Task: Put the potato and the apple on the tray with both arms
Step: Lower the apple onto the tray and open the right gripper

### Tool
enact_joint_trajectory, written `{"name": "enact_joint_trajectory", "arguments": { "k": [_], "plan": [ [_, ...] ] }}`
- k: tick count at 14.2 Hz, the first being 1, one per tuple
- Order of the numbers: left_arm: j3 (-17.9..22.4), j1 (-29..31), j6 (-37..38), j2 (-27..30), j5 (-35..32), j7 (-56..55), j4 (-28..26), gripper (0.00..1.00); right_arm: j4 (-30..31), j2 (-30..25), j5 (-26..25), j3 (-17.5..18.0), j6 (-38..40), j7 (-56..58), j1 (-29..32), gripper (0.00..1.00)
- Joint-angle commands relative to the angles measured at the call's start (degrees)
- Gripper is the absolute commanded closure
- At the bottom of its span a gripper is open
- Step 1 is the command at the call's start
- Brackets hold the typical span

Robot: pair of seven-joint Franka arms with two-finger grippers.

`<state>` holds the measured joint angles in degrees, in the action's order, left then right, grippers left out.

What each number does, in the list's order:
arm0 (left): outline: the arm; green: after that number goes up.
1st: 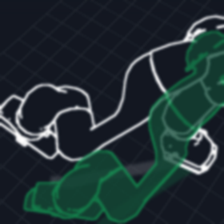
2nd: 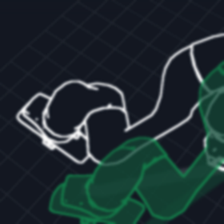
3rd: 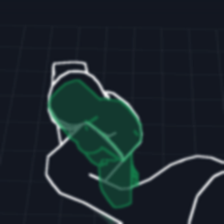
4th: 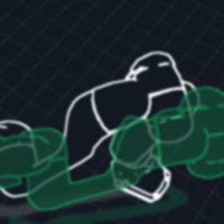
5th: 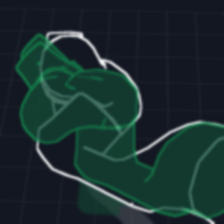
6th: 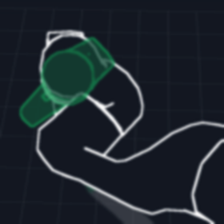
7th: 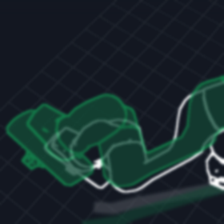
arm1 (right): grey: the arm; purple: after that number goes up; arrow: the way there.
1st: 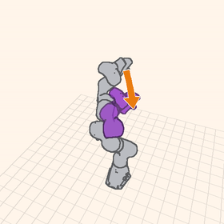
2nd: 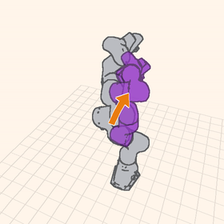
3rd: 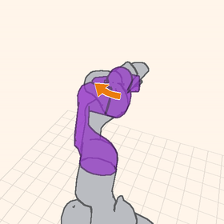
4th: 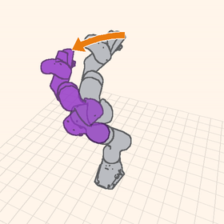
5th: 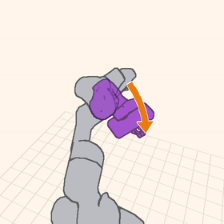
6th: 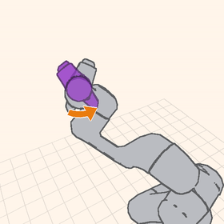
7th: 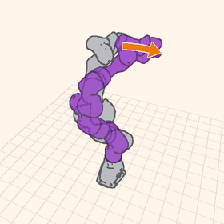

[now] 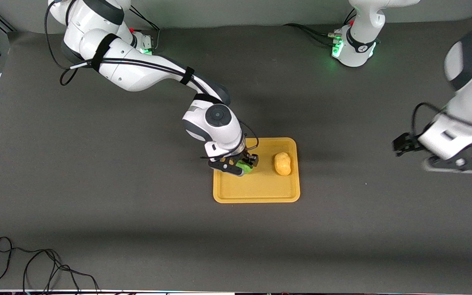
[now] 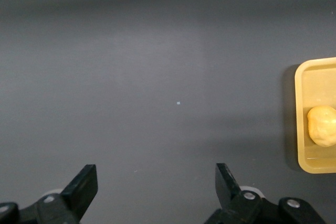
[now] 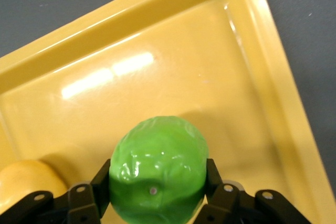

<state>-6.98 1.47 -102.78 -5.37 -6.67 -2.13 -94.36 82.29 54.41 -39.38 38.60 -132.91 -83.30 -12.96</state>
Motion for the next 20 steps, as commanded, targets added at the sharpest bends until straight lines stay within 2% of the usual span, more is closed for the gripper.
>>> {"name": "enact_joint_trajectory", "arguments": {
  "k": [1, 4, 5, 6, 7, 9, 10, 12, 13, 15, 16, 17, 18, 19, 20],
  "plan": [
    [-0.5, 0.5, 5.6, 1.7, 0.3, 2.3, 2.7, 0.00, -2.0, 2.4, -3.2, 0.3, 1.7, -1.5, -0.4, 0.72],
    [-0.2, 1.5, 6.8, 1.7, 0.4, 2.8, 4.0, 0.00, -2.5, 3.9, -4.7, 0.4, 1.3, -5.4, -0.4, 0.59],
    [-0.2, 1.9, 7.1, 1.7, 0.9, 3.2, 4.5, 0.00, -2.4, 3.9, -4.6, 0.4, 1.3, -5.6, -0.4, 0.51],
    [-0.2, 2.1, 8.0, 1.7, 1.0, 3.6, 4.8, 0.00, -2.4, 3.9, -4.6, 0.4, 1.3, -5.7, -0.4, 0.12],
    [-0.2, 2.1, 8.5, 1.7, 1.0, 3.8, 4.9, 0.00, -2.4, 3.9, -4.7, 0.4, 1.3, -5.6, -0.4, 0.00],
    [-0.2, 2.1, 8.4, 1.6, 1.6, 3.8, 4.9, 0.00, -2.9, 2.6, -3.8, 1.2, 2.2, -5.1, 0.7, 0.00],
    [-0.1, 2.1, 8.5, 1.4, 3.1, 3.9, 5.0, 0.00, -3.0, 1.4, -3.7, 3.3, 4.6, -4.6, 2.6, 0.00],
    [-0.1, 2.1, 8.5, 1.4, 3.7, 4.0, 5.1, 0.00, -2.6, -0.8, -3.8, 12.2, 11.8, 0.9, 9.8, 0.00],
    [-0.2, 2.0, 8.5, 1.4, 3.6, 4.0, 5.2, 0.00, -2.5, -2.7, -3.2, 14.7, 14.8, 6.4, 12.6, 0.00],
    [-0.2, 2.1, 8.4, 1.2, 3.6, 4.0, 5.1, 0.00, -3.5, -8.8, 4.1, 15.2, 21.4, 17.5, 15.5, 0.00],
    [-0.2, 2.1, 8.4, 1.2, 3.6, 4.0, 5.1, 0.00, -4.1, -12.4, 8.3, 13.1, 23.7, 24.7, 16.6, 0.00],
    [-0.1, 2.1, 8.5, 1.4, 3.6, 4.0, 4.9, 0.00, -4.3, -16.2, 13.7, 8.7, 26.8, 33.1, 16.7, 0.00],
    [-0.2, 2.1, 8.5, 1.4, 3.6, 4.0, 4.9, 0.00, -4.3, -20.7, 20.1, 3.4, 28.4, 40.2, 16.6, 0.00],
    [-0.2, 2.1, 8.6, 1.4, 3.6, 4.0, 4.9, 0.00, -3.8, -25.0, 25.4, -3.5, 29.5, 46.6, 15.9, 0.00],
    [-0.2, 2.1, 8.6, 1.5, 3.7, 4.0, 4.8, 0.00, -2.8, -28.4, 27.1, -9.7, 32.6, 53.4, 13.9, 0.00]
  ]
}}
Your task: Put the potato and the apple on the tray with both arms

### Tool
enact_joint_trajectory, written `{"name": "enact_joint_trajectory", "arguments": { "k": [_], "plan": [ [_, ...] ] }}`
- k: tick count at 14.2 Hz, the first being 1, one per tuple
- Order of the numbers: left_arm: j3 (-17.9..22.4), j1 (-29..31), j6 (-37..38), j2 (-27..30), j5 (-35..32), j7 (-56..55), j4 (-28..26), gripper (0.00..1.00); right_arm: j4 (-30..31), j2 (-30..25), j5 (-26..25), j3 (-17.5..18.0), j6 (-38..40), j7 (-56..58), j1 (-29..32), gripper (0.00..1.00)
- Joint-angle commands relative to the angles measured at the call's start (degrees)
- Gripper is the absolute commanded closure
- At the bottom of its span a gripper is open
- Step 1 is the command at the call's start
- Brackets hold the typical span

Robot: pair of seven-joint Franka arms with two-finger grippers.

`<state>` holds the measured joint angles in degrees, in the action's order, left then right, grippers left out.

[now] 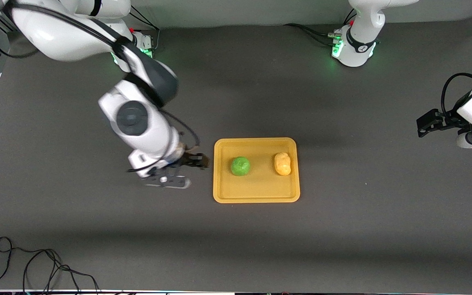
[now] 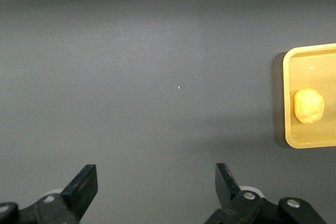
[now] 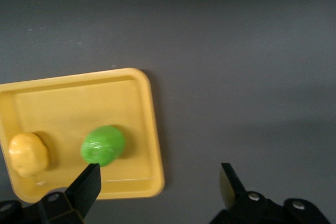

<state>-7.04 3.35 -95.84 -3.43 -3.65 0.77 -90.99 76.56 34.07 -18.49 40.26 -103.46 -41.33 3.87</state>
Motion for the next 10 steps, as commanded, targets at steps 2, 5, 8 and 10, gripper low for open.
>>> {"name": "enact_joint_trajectory", "arguments": {
  "k": [2, 5, 8, 10],
  "plan": [
    [-0.1, 0.3, 1.5, -0.6, 2.4, 1.0, 1.4, 0.00, 3.4, -11.7, 6.6, -18.1, 7.9, 21.4, -3.7, 0.00],
    [-0.1, 0.3, 1.7, -0.6, 2.7, 0.9, 1.3, 0.00, 8.2, -18.3, 6.8, -22.3, 9.6, 25.8, -3.4, 0.00],
    [-0.1, 0.3, 1.7, -0.7, 2.8, 1.0, 1.1, 0.00, 12.0, -24.1, 12.8, -31.3, 9.1, 36.0, -3.5, 0.00],
    [0.0, 0.3, 1.5, -1.1, 2.8, 1.0, 1.0, 0.00, 12.1, -25.8, 19.6, -37.6, 9.9, 39.2, -3.8, 0.00]
  ]
}}
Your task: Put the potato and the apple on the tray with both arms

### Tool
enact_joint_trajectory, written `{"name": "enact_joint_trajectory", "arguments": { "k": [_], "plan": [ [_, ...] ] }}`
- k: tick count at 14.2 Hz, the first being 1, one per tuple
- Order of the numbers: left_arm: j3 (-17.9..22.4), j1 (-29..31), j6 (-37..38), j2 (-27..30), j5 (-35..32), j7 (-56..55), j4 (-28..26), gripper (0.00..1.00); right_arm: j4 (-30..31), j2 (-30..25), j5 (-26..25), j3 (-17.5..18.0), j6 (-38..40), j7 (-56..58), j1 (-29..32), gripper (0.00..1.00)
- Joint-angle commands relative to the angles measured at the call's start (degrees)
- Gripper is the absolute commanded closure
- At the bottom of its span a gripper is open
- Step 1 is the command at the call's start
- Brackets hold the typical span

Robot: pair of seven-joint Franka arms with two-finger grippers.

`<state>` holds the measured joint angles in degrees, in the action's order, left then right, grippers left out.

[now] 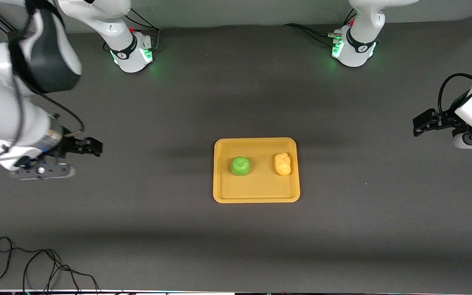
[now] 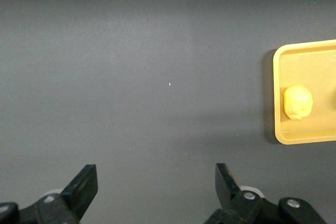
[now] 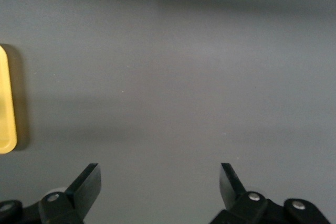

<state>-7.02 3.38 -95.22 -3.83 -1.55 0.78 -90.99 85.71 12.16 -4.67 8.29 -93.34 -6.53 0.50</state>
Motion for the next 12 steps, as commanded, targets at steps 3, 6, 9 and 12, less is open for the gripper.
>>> {"name": "enact_joint_trajectory", "arguments": {
  "k": [3, 6, 9, 12],
  "plan": [
    [-0.1, 0.9, 0.9, -0.6, 0.6, 1.1, 0.8, 0.00, 4.1, -7.4, 6.4, -7.1, 1.6, 3.0, -0.6, 0.00],
    [-0.1, 0.9, 1.0, -0.6, 0.6, 1.0, 0.6, 0.00, 4.5, -8.6, 5.9, -8.6, 1.1, 2.8, -0.4, 0.00],
    [-0.1, 0.9, 0.9, -0.6, 0.6, 1.1, 0.6, 0.00, 3.1, -7.9, 5.7, -8.4, -1.3, 0.5, -0.7, 0.00],
    [-0.1, 1.0, 0.9, -0.6, 0.6, 1.1, 0.6, 0.00, 3.6, -7.9, 5.8, -8.1, -2.3, -0.7, -0.9, 0.00]
  ]
}}
